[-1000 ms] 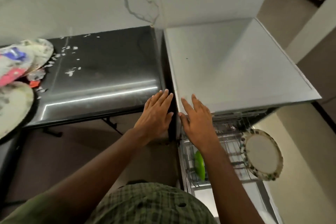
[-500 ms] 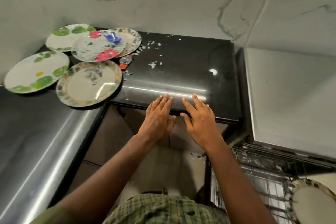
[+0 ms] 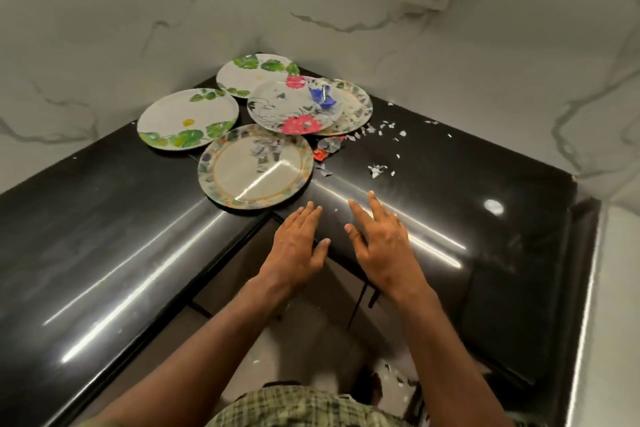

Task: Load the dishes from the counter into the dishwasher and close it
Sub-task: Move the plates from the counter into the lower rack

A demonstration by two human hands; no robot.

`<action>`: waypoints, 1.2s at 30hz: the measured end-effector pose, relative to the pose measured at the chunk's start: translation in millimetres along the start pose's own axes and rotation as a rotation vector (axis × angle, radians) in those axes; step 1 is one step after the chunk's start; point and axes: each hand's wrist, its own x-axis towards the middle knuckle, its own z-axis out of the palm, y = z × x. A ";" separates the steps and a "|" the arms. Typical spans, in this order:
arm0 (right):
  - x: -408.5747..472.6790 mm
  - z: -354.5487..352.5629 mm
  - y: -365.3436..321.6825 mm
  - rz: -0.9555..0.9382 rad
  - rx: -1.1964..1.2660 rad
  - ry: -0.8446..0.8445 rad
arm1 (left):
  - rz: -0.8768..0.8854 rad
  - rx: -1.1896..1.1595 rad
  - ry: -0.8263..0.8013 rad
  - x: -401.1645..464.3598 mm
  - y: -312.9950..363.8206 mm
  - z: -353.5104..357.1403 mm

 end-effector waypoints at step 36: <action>179.1 64.2 -15.5 0.001 -0.264 -0.593 | -0.340 0.304 -0.266 104.4 -73.8 -3.4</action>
